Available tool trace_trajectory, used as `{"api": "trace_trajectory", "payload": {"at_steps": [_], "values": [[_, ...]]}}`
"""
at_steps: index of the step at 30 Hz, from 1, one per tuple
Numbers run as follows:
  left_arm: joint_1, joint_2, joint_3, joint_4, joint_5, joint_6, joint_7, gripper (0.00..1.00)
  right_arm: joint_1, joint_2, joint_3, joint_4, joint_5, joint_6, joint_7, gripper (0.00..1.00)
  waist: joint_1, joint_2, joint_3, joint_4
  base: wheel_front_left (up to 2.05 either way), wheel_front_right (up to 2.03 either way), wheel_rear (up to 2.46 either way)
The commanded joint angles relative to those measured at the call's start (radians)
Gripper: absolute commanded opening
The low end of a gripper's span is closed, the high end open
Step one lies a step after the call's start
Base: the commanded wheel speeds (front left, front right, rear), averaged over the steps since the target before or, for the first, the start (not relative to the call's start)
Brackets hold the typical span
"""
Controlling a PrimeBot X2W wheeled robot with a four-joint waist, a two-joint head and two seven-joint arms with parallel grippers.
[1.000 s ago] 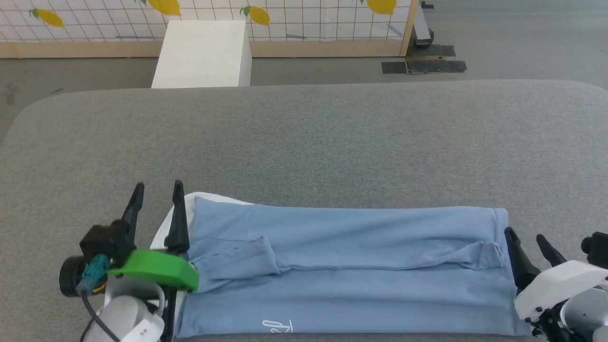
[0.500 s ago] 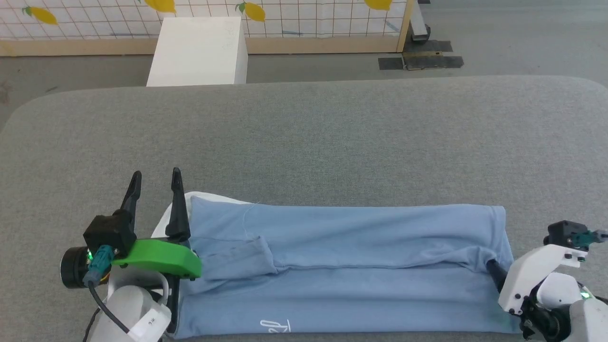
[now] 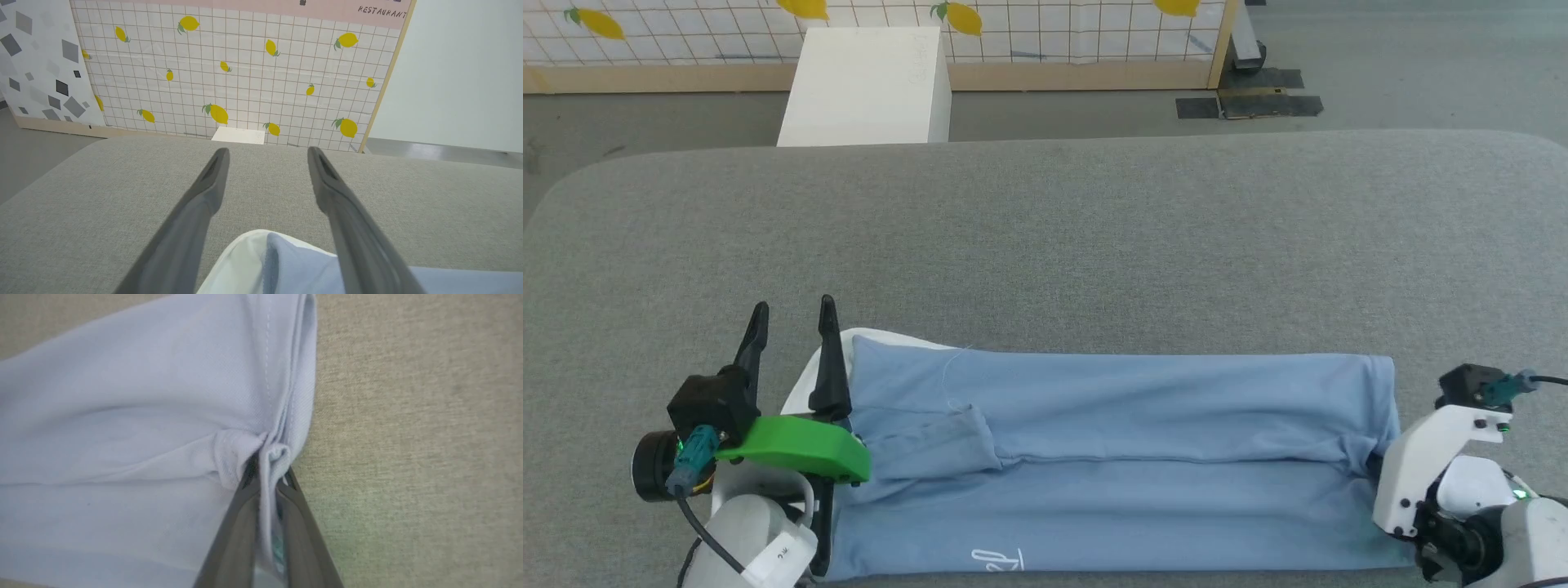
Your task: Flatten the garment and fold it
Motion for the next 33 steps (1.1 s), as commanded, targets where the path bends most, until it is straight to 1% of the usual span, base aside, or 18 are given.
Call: {"api": "trace_trajectory", "payload": {"at_steps": [1, 5, 9, 12, 15, 18, 21, 24, 30, 31, 32, 33], "values": [[0.004, -0.007, 0.003, 0.004, 0.011, -0.009, -0.004, 1.0, 0.014, -0.001, -0.016, -0.006, -0.019, -0.002, -0.013, 0.0, 0.0, 0.0, 0.001, 0.0, 0.0, 0.0, 0.0], [-0.001, -0.014, 0.006, 0.009, 0.019, -0.019, -0.004, 1.0, 0.013, -0.002, -0.11, -0.032, -0.115, -0.002, -0.069, 0.0, 0.0, 0.0, 0.007, 0.004, 0.0, 0.0, 0.0], [-0.01, -0.013, 0.016, 0.018, 0.019, -0.032, -0.004, 1.0, 0.002, -0.024, -0.238, -0.028, -0.203, -0.002, -0.137, 0.0, 0.0, 0.0, 0.015, 0.008, 0.0, 0.0, 0.0], [-0.017, -0.013, 0.023, 0.026, 0.022, -0.04, -0.004, 1.0, -0.013, -0.055, -0.329, 0.001, -0.26, -0.002, -0.198, 0.0, 0.0, 0.0, 0.02, 0.012, 0.0, 0.0, 0.0], [-0.021, -0.015, 0.027, 0.031, 0.026, -0.046, -0.005, 1.0, -0.029, -0.081, -0.382, 0.028, -0.3, -0.002, -0.261, 0.0, 0.0, 0.0, 0.023, 0.014, 0.0, 0.0, 0.0], [-0.019, -0.019, 0.03, 0.037, 0.031, -0.052, -0.005, 1.0, -0.04, -0.087, -0.387, 0.034, -0.307, -0.002, -0.293, 0.0, 0.0, 0.0, 0.022, 0.018, 0.0, 0.0, 0.0], [-0.013, -0.024, 0.033, 0.039, 0.037, -0.054, -0.005, 1.0, -0.025, -0.081, -0.324, -0.021, -0.268, -0.002, -0.271, 0.0, 0.0, 0.0, 0.016, 0.022, 0.0, 0.0, 0.0], [-0.006, -0.026, 0.04, 0.042, 0.038, -0.058, -0.005, 1.0, 0.022, -0.073, -0.229, -0.143, -0.205, -0.002, -0.201, 0.0, 0.0, 0.0, 0.011, 0.023, 0.0, 0.0, 0.0], [-0.003, -0.027, 0.049, 0.053, 0.042, -0.068, -0.005, 1.0, 0.151, -0.065, 0.004, -0.52, -0.077, -0.002, -0.006, 0.0, 0.0, 0.0, 0.001, 0.027, 0.0, 0.0, 0.0], [-0.003, -0.029, 0.049, 0.054, 0.043, -0.069, -0.005, 1.0, 0.167, -0.065, 0.053, -0.584, -0.059, -0.002, 0.028, 0.0, 0.0, 0.0, -0.001, 0.028, 0.0, 0.0, 0.0], [0.0, -0.034, 0.046, 0.052, 0.048, -0.069, -0.005, 1.0, 0.182, -0.075, 0.152, -0.676, -0.035, -0.002, 0.078, 0.0, 0.0, 0.0, -0.001, 0.031, 0.0, 0.0, 0.0], [-0.002, -0.034, 0.047, 0.053, 0.048, -0.071, -0.005, 1.0, 0.181, -0.078, 0.196, -0.705, -0.021, -0.002, 0.091, 0.0, 0.0, 0.0, 0.0, 0.032, 0.0, 0.0, 0.0]]}}
